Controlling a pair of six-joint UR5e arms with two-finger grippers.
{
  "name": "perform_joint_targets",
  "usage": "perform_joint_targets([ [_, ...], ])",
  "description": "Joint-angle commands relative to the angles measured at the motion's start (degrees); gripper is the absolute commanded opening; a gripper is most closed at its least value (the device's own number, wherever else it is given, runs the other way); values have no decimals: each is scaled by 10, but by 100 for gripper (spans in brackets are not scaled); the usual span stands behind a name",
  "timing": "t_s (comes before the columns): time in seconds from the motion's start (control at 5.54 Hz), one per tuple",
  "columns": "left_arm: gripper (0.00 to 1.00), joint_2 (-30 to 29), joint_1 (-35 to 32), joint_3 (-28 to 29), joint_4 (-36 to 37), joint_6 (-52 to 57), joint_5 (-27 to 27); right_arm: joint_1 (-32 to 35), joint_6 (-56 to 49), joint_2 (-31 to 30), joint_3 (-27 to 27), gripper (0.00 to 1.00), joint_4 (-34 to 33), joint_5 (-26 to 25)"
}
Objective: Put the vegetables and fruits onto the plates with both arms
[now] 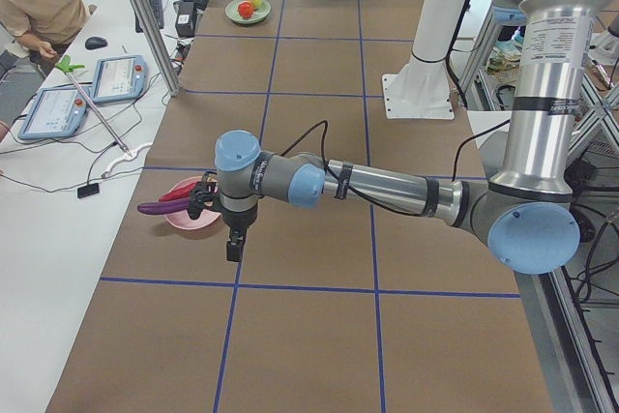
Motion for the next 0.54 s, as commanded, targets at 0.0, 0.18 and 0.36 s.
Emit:
perform_joint_targets([
  [0.0, 100, 22, -3, -62, 82, 0, -38, -14, -39, 7, 46, 100, -128, 0],
  [0.18, 100, 24, -2, -58, 80, 3, -60, -18, -43, 8, 81, 100, -184, 0],
  [0.36, 100, 65, -2, -73, 68, 8, -64, -19, -78, 8, 128, 100, -257, 2],
])
